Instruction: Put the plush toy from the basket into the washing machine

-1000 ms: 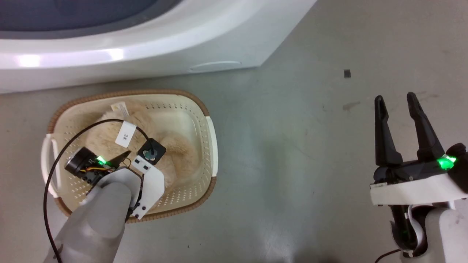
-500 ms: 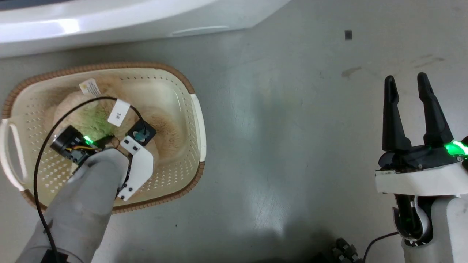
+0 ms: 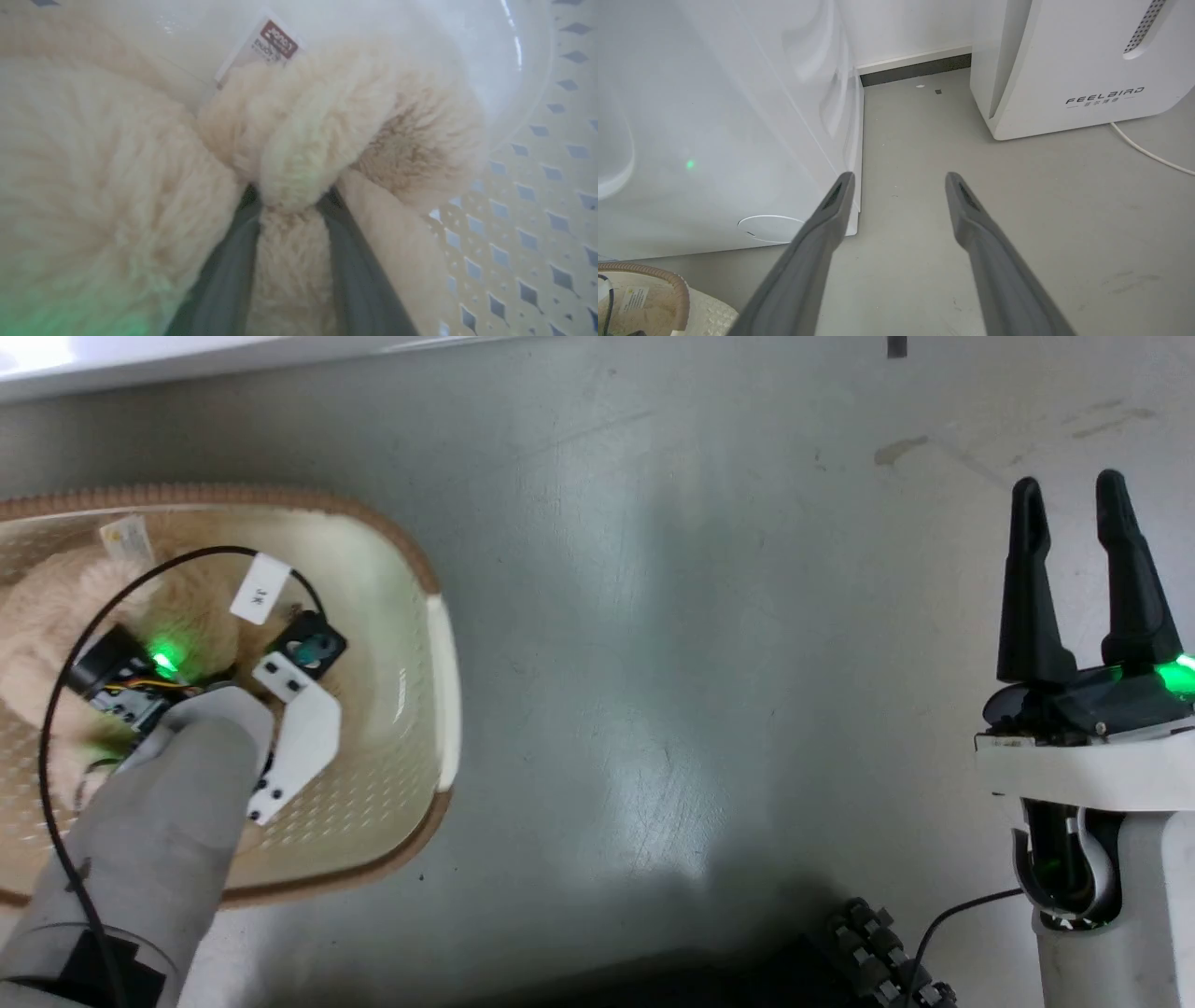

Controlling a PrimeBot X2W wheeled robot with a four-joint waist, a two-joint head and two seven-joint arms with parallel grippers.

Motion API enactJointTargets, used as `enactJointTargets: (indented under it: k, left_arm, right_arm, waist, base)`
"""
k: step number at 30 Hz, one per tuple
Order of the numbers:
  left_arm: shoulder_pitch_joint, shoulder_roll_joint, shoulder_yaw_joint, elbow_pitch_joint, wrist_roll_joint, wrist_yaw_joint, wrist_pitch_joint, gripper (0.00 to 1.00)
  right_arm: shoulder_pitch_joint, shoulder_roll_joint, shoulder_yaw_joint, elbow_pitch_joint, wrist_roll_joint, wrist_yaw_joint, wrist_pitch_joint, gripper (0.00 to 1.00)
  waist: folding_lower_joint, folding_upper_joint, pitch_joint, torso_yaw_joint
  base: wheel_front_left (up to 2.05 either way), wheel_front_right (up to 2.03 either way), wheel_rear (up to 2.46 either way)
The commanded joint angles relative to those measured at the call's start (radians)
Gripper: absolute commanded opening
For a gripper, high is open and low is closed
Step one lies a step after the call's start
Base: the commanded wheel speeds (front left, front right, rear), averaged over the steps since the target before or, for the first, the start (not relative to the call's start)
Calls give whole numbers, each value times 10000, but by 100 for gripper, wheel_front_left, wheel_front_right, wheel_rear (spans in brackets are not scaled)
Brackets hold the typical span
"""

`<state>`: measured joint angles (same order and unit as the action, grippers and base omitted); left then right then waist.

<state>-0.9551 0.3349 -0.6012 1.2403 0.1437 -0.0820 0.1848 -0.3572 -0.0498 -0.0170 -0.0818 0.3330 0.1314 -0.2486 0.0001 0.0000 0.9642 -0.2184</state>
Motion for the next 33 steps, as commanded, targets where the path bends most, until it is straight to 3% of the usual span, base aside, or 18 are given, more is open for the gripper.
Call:
enactJointTargets:
  k: [1,15,27,33]
  left_arm:
    - [-255,180,-138,333,-20,1,55,0]
    - [-218,84,-207,504,-510,-56,-641,0]
    - [598,-490,-56,504,-1242,-248,-1374,0]
    - [1287,-829,-55,504,-1546,-305,-2333,0]
  right_arm:
    - [-218,-4,-31,-42,98,-7,-97,100]
    - [-230,-4,-40,184,126,-7,-132,100]
    - [234,-4,-145,917,-27,-7,-132,100]
    - [659,-4,-285,1253,-207,-7,-132,100]
  waist:
    - [-1,0,116,-60]
    - [-1,0,-357,-61]
    - [-1,0,-2065,406]
    - [-1,0,-3134,831]
  base:
    - [0,0,0]
    - [0,0,0]
    - [0,0,0]
    - [0,0,0]
